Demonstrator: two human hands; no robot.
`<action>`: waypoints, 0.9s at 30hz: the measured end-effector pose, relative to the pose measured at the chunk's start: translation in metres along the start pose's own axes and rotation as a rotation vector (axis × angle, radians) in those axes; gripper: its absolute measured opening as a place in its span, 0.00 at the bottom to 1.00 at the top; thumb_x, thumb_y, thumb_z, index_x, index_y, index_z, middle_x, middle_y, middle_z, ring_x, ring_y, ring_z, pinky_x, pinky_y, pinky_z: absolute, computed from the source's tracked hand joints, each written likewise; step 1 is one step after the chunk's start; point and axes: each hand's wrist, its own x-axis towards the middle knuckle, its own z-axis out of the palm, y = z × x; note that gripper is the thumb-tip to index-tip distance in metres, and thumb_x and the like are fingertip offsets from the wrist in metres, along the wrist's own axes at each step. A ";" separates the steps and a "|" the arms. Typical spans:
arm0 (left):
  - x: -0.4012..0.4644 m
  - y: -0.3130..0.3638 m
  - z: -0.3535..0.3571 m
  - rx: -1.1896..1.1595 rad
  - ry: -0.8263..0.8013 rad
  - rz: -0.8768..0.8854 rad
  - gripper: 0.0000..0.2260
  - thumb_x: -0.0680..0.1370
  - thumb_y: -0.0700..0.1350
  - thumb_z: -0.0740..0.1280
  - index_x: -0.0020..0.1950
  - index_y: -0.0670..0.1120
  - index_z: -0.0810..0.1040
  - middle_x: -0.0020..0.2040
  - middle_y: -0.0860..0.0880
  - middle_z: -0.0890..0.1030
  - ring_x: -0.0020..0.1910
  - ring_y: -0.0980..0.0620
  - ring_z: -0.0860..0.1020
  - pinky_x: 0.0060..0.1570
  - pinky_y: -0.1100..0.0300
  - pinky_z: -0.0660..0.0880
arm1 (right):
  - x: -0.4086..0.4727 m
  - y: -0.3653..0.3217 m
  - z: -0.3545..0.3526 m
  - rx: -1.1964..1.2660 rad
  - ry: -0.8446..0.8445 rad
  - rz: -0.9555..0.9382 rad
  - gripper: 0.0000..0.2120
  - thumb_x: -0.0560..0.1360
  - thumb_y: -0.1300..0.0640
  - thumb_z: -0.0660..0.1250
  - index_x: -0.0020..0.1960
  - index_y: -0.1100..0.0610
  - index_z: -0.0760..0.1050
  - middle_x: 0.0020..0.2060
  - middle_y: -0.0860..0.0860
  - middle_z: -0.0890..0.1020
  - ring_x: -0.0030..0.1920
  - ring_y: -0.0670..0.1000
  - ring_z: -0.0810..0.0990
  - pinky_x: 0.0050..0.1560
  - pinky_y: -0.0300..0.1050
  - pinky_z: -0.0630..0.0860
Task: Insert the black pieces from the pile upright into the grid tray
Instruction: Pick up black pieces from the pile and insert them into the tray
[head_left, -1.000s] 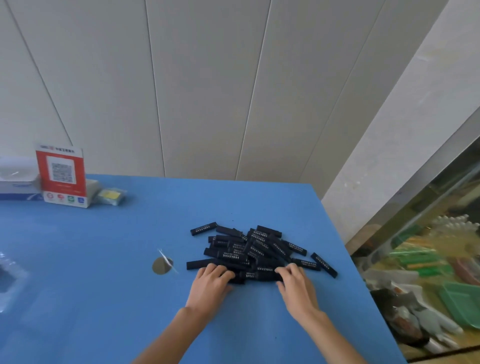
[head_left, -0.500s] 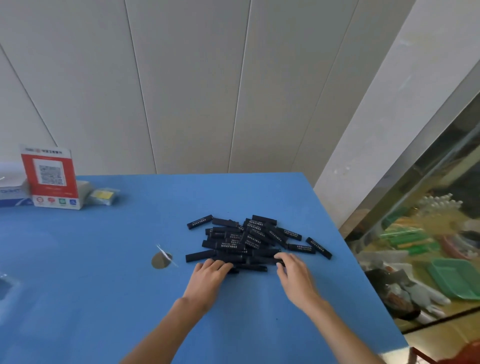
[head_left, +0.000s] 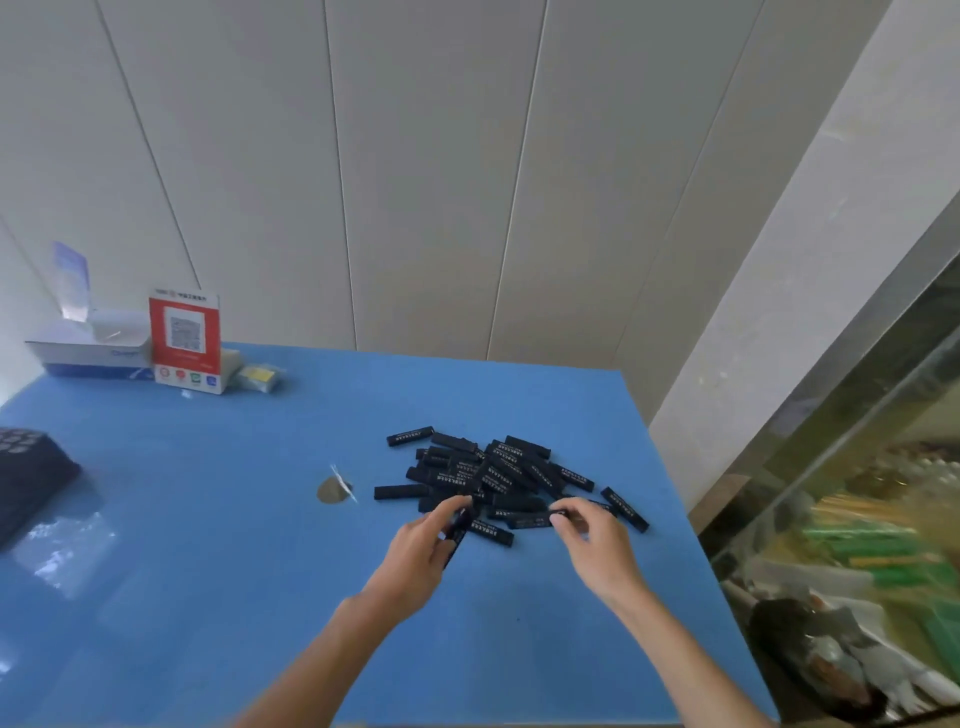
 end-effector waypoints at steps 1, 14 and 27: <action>-0.008 0.003 0.000 -0.023 0.021 -0.011 0.28 0.78 0.35 0.58 0.65 0.67 0.62 0.49 0.49 0.75 0.42 0.51 0.76 0.43 0.58 0.77 | -0.004 -0.001 -0.001 0.037 -0.002 -0.006 0.05 0.76 0.60 0.65 0.48 0.52 0.78 0.44 0.46 0.81 0.46 0.44 0.78 0.44 0.27 0.71; -0.122 0.010 -0.050 -0.199 0.272 -0.206 0.25 0.78 0.33 0.59 0.58 0.65 0.67 0.49 0.51 0.76 0.40 0.52 0.80 0.45 0.53 0.79 | -0.063 -0.075 0.052 0.287 -0.086 -0.144 0.04 0.74 0.58 0.69 0.48 0.54 0.76 0.40 0.47 0.82 0.41 0.39 0.79 0.43 0.30 0.74; -0.236 -0.074 -0.190 -0.232 0.415 -0.250 0.23 0.78 0.32 0.60 0.58 0.61 0.69 0.49 0.49 0.77 0.39 0.54 0.80 0.44 0.61 0.79 | -0.128 -0.211 0.212 0.355 -0.099 -0.231 0.05 0.75 0.57 0.68 0.50 0.50 0.80 0.44 0.41 0.82 0.45 0.35 0.79 0.41 0.27 0.72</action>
